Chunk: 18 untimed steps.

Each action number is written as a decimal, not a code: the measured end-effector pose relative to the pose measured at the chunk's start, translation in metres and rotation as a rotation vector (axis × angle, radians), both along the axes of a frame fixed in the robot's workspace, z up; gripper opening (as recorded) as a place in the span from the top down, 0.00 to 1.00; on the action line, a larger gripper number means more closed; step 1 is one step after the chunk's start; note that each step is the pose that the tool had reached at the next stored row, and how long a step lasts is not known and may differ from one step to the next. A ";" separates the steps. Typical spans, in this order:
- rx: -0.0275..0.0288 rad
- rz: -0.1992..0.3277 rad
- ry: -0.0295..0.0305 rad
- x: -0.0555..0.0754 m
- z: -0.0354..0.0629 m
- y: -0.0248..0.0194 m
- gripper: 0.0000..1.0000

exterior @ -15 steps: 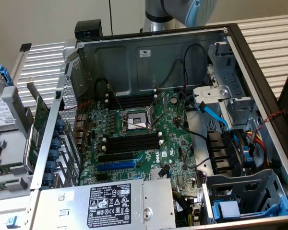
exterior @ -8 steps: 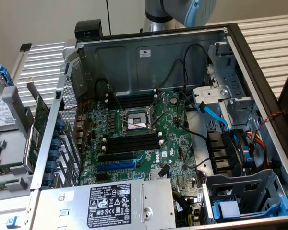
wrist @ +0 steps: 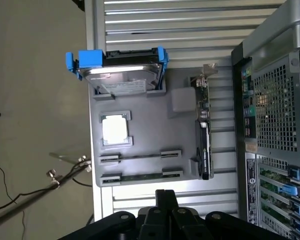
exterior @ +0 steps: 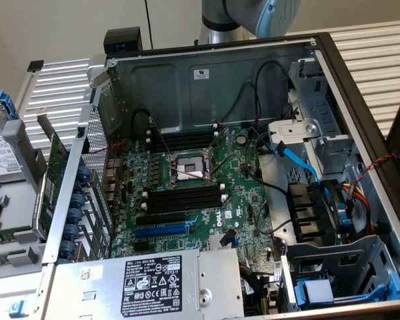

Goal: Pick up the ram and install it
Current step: 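Reach for the ram, then pick up the ram and move it above insertion slot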

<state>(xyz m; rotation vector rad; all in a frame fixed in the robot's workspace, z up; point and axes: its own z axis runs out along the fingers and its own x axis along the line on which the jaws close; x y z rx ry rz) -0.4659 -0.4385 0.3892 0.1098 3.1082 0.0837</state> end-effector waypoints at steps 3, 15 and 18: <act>0.0006 0.000 0.0000 -0.001 0.0000 -0.0001 0.89; 0.0006 0.105 0.0001 -0.001 -0.0001 -0.0001 0.89; 0.0007 0.160 0.0000 -0.001 -0.0003 -0.0001 0.89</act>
